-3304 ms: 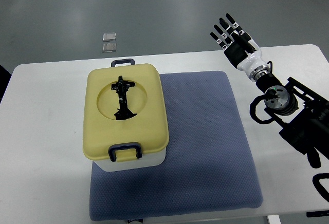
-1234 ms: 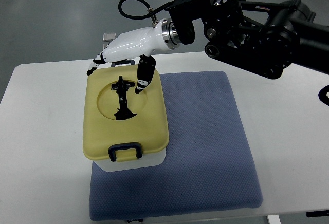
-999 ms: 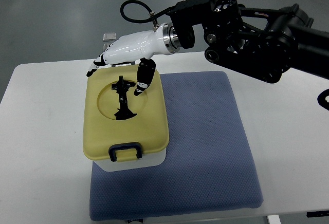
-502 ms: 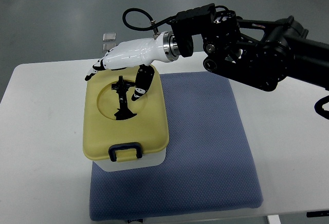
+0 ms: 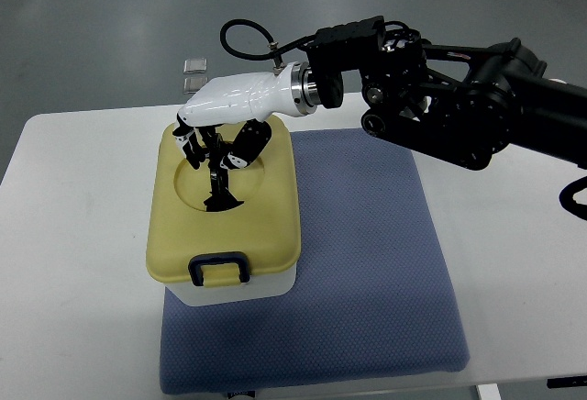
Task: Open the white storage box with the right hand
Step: 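Lower the right hand and close its fingers around the black lid handle, then lift the yellow lid off the white box with the right hand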
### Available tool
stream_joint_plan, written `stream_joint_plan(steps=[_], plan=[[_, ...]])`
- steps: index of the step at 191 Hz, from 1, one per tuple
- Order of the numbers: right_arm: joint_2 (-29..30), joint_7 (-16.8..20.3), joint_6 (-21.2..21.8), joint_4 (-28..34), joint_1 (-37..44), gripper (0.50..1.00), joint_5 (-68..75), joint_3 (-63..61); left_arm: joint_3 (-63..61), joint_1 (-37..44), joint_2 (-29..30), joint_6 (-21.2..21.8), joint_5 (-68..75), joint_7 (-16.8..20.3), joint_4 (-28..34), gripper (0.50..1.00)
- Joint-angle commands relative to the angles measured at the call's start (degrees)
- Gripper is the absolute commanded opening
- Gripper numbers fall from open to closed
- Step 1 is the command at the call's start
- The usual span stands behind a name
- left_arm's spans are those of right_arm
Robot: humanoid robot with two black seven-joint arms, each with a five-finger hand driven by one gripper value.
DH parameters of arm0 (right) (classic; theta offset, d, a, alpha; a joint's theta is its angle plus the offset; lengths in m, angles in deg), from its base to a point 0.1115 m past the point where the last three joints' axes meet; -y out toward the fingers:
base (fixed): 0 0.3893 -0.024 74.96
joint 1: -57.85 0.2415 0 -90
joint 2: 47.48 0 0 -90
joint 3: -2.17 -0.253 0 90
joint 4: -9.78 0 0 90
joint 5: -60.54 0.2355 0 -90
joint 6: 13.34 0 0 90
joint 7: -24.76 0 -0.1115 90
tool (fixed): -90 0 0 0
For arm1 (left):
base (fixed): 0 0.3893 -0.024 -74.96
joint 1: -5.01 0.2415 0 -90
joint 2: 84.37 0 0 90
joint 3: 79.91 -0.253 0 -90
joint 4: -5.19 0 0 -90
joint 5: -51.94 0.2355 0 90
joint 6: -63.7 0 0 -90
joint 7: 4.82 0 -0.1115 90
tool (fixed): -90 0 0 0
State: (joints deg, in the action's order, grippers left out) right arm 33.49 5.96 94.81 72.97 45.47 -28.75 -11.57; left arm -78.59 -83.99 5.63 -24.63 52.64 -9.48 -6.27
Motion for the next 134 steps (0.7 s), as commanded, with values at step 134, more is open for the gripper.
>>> stream_joint_plan(steps=[134], plan=[[-18.7,-2.5,9.3,9.9,6.7,0.5,4.6,-3.1,0.0,0.1,0.0,0.0,0.0,0.0,-0.2,1.0]])
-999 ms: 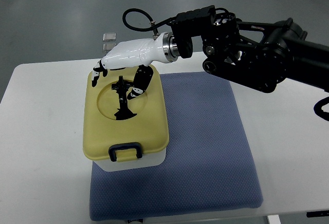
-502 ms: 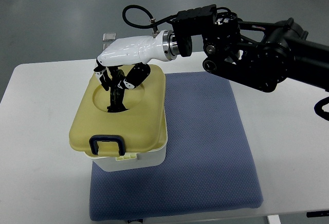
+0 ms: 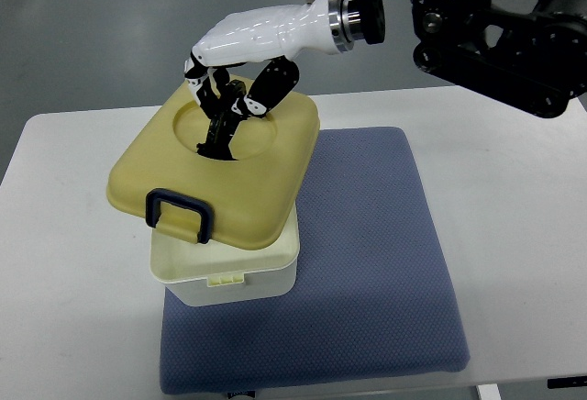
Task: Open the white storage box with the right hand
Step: 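Lift the yellow lid off the white box with the right hand, then carry the lid beside the box and lower it onto the mat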
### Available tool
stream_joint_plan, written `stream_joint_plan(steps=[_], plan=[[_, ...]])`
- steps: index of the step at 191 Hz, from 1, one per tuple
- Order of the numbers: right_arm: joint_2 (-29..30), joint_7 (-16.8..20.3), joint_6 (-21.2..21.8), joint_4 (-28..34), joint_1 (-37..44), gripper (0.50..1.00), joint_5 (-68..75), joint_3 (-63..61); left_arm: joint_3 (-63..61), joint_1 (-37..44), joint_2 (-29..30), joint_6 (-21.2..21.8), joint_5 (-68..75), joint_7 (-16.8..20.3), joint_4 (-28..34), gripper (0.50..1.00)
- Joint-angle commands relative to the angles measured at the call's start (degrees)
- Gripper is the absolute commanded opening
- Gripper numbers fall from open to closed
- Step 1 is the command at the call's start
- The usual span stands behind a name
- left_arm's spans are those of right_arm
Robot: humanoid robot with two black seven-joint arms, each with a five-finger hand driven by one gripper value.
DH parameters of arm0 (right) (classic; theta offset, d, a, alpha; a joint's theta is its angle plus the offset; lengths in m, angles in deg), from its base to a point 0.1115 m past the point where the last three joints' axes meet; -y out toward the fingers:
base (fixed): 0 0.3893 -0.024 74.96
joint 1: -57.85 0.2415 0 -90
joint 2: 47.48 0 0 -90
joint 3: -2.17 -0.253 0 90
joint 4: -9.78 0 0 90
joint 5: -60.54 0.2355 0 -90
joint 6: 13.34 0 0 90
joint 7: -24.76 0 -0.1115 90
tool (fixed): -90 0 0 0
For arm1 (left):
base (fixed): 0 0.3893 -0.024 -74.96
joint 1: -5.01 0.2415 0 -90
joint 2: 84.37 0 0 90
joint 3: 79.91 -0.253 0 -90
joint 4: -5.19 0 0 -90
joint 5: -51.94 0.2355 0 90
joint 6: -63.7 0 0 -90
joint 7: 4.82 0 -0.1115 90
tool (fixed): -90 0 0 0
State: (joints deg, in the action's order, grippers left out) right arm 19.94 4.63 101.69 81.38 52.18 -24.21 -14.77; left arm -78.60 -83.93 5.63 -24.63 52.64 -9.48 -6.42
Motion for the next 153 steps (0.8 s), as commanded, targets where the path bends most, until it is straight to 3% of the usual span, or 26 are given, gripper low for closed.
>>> stream_joint_plan(steps=[1,34,68,106,130,153], plan=[[-5.1,-1.1,2.5,1.5,0.0,0.5,0.0,0.1,0.0,0.0,0.0,0.0,0.0,0.0,-0.1,1.0],[-14.9,-2.8,7.6,1.7,-0.7,0.5,-0.1,0.4,0.0,0.0,0.0,0.0,0.0,0.0,0.0,1.0],[-21.9,-4.1,8.4,1.6,-4.9,0.5,-2.4,1.7,-0.1,0.0,0.0,0.0,0.0,0.0,0.1,1.0],[-25.3,-7.6,7.0,-0.3,-12.6,0.5,-9.0,1.8,-0.3,0.0,0.0,0.0,0.1,0.0,-0.1,1.0],[-24.4,-7.7,2.0,-1.7,-17.3,0.5,-9.4,2.0,-0.4,0.0,0.0,0.0,0.1,0.0,-0.1,1.0],[-23.5,-7.6,-0.2,-1.8,-20.6,0.5,-10.3,1.9,-0.4,0.0,0.0,0.0,0.1,0.0,-0.1,1.0]])
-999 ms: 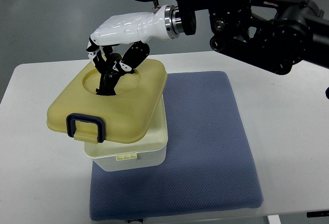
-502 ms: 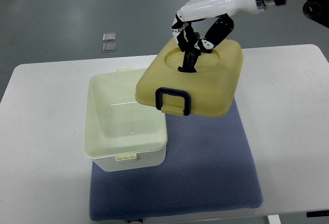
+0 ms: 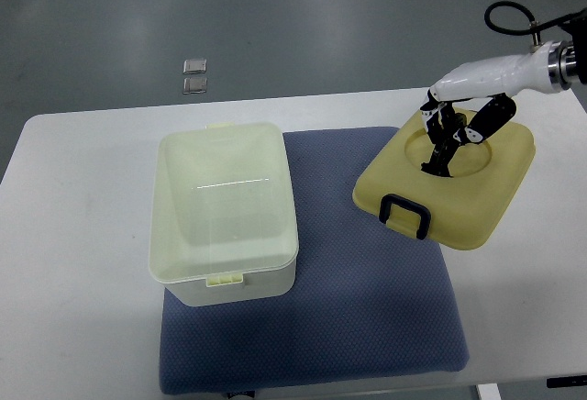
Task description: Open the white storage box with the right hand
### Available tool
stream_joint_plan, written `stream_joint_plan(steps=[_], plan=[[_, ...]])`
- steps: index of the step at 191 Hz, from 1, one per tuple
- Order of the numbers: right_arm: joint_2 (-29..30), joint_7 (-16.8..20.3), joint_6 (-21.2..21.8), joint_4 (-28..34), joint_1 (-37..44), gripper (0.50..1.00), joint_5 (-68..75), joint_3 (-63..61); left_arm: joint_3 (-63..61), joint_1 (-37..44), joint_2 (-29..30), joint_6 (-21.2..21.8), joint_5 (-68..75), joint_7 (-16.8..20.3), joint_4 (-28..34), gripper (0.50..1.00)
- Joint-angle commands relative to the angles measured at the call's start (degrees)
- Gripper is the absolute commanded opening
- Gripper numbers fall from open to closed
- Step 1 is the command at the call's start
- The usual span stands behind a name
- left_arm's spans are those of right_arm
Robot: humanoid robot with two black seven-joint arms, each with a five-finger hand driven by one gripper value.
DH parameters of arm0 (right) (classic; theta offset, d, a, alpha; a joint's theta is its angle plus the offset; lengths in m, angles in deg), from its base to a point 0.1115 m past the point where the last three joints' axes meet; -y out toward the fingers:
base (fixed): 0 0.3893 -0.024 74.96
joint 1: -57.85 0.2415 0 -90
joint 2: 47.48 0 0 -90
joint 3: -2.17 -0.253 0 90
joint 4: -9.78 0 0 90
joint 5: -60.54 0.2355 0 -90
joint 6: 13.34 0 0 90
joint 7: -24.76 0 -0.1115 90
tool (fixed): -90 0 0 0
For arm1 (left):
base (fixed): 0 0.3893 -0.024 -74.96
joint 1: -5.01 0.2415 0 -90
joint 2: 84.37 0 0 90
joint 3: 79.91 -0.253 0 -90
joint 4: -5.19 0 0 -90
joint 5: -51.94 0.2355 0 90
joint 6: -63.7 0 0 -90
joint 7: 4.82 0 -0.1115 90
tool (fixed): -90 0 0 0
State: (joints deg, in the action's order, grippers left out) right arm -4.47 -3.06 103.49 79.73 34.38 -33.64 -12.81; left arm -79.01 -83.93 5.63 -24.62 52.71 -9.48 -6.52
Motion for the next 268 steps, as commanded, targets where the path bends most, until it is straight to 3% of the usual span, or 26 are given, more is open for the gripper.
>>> stream_joint_plan(steps=[1,75,144,145,146,147,148,149,150,151,152,153,155,216,243,268], plan=[[1.1,0.2,-2.1,-0.3,-3.0,0.5,-1.0,-0.1,0.0,0.0,0.0,0.0,-0.1,0.0,0.0,1.0],[14.3,1.8,-10.1,-1.3,-6.0,0.5,-2.2,-0.1,0.2,0.0,0.0,0.0,0.0,0.0,0.2,1.0],[17.0,2.0,-11.1,-3.5,-8.8,0.5,-2.2,-0.1,0.3,0.0,0.0,0.0,-0.1,0.0,0.0,1.0],[17.0,2.0,-11.2,-3.6,-8.9,0.565,-2.2,-0.1,0.3,0.0,0.0,0.0,-0.1,0.0,0.0,1.0],[17.0,2.0,-11.2,-3.6,-8.9,0.566,-2.2,-0.1,0.3,0.0,0.0,0.0,-0.1,0.0,0.0,1.0],[17.0,2.0,-11.2,-3.6,-8.9,0.659,-2.2,-0.2,0.3,0.0,0.0,0.0,-0.1,0.0,0.0,1.0],[17.0,2.0,-11.2,-3.6,-8.9,0.66,-2.2,-0.2,0.3,0.0,0.0,0.0,-0.1,0.0,0.0,1.0],[17.0,2.0,-11.2,-3.7,-9.1,0.751,-2.2,-0.2,0.3,0.0,0.0,0.0,-0.1,0.0,0.0,1.0],[17.0,2.0,-11.2,-3.7,-9.1,0.752,-2.1,-0.2,0.3,0.0,0.0,0.0,-0.1,0.0,0.0,1.0],[17.0,2.1,-11.2,-3.7,-9.1,0.833,-2.1,-0.3,0.3,0.0,0.0,0.0,-0.1,-0.1,0.0,1.0],[17.0,2.1,-11.2,-3.7,-9.1,0.834,-2.1,-0.3,0.3,0.0,0.0,0.0,-0.1,-0.1,0.0,1.0],[17.0,2.1,-11.2,-3.7,-9.1,0.898,-2.1,-0.3,0.3,0.0,0.0,0.0,-0.1,0.0,0.0,1.0],[16.9,2.1,-11.2,-3.8,-9.2,0.927,-2.1,-0.3,0.3,0.0,0.0,0.0,-0.1,0.0,0.0,1.0],[14.6,2.0,-9.6,-4.0,-9.3,0.93,-1.5,-0.5,0.2,0.0,0.0,0.0,-0.1,-0.1,0.3,1.0],[11.7,2.0,-3.9,-4.1,-8.8,0.93,0.5,-1.9,0.2,0.0,0.0,0.0,-0.1,0.0,0.1,1.0],[10.9,2.6,0.1,-6.0,-8.7,0.93,11.2,-7.9,0.2,0.0,0.0,0.0,0.0,0.0,-0.1,1.0]])
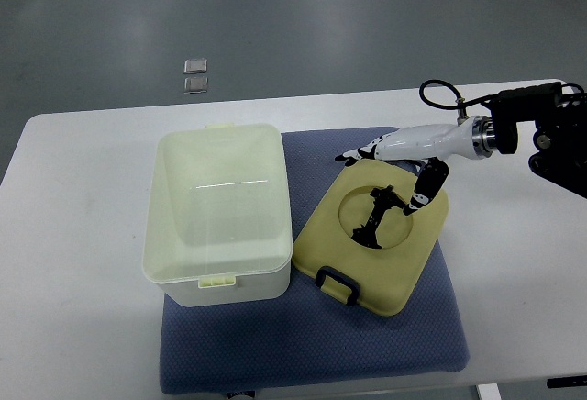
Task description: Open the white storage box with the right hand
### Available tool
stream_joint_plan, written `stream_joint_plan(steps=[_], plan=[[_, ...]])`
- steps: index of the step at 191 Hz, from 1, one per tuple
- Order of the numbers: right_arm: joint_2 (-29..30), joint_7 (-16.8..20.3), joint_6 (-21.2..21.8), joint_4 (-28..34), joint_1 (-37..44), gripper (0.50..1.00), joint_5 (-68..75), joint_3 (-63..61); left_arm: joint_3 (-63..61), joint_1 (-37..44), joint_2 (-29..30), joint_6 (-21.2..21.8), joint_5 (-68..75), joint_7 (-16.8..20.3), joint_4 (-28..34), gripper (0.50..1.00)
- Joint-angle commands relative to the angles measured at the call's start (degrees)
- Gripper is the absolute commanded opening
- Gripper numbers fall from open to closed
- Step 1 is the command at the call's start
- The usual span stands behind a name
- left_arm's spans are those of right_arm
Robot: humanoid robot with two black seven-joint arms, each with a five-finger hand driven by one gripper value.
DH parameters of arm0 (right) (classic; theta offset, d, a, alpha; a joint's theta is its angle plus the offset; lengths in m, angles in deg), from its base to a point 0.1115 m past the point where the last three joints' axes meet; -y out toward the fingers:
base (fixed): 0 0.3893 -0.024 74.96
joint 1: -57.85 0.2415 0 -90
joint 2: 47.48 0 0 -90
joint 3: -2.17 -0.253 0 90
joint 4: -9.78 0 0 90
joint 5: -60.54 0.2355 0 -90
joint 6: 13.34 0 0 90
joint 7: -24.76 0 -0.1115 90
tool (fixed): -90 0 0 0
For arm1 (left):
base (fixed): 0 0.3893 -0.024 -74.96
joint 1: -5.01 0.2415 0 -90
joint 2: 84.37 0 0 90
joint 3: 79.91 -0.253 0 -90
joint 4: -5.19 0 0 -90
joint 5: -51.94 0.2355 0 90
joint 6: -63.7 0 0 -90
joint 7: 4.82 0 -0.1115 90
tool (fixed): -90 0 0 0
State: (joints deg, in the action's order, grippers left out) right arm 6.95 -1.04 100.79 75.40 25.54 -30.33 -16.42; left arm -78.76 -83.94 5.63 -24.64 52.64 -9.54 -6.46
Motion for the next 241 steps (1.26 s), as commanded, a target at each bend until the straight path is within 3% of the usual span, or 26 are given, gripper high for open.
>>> stream_joint_plan(steps=[1,37,60,77,110,163,212,241], plan=[[-0.5,0.6,2.8,-1.6,0.1,0.93,7.9,-4.3,-0.1,0.0,0.0,0.0,0.1,0.1,-0.1,1.0],[4.4,4.8,0.0,-8.0,-0.8,0.928,33.2,-18.2,-0.2,0.0,0.0,0.0,0.1,0.0,-0.2,1.0],[10.0,10.9,-6.4,-8.9,-4.7,0.928,54.6,-23.4,-0.2,0.0,0.0,0.0,0.1,0.0,-0.2,1.0],[13.0,16.4,-13.6,-9.1,-7.0,0.928,71.2,-25.7,-0.2,0.0,0.0,0.0,0.1,0.0,-0.2,1.0],[17.9,18.6,-21.0,-13.3,-8.5,0.93,93.7,-26.2,0.0,0.0,0.0,0.0,0.0,0.0,-0.1,1.0],[21.5,17.4,-19.9,-16.3,-15.9,0.93,99.0,-29.1,-0.3,0.0,0.0,0.0,0.1,0.0,-0.3,1.0],[22.2,17.0,-12.0,-17.1,-19.6,0.93,99.0,-31.8,-0.2,0.0,0.0,0.0,0.1,0.0,-0.2,1.0],[23.5,13.8,-9.5,-18.5,-20.5,0.93,98.9,-32.0,-0.3,0.0,0.0,0.0,0.1,0.0,-0.2,1.0]])
